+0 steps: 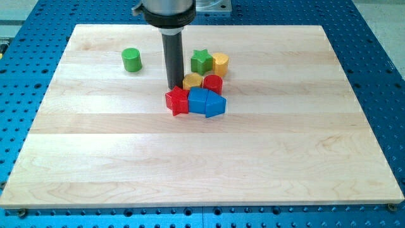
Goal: Move the green circle into the yellow hexagon
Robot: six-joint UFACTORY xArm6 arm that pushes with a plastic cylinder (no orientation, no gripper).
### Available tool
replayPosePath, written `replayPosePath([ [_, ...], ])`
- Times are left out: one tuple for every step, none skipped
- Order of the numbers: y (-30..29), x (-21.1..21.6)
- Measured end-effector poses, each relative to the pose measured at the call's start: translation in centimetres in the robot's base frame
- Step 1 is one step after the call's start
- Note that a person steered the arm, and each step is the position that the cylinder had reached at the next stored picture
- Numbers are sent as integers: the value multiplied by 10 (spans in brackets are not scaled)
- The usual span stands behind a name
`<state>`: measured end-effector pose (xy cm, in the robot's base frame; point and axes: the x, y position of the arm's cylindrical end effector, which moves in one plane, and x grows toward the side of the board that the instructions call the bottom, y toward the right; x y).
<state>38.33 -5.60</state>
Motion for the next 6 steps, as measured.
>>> replayPosePath([
  [-128,-5],
  [-158,-66],
  [-93,-78],
  [8,-42],
  [-15,-36],
  [-14,2],
])
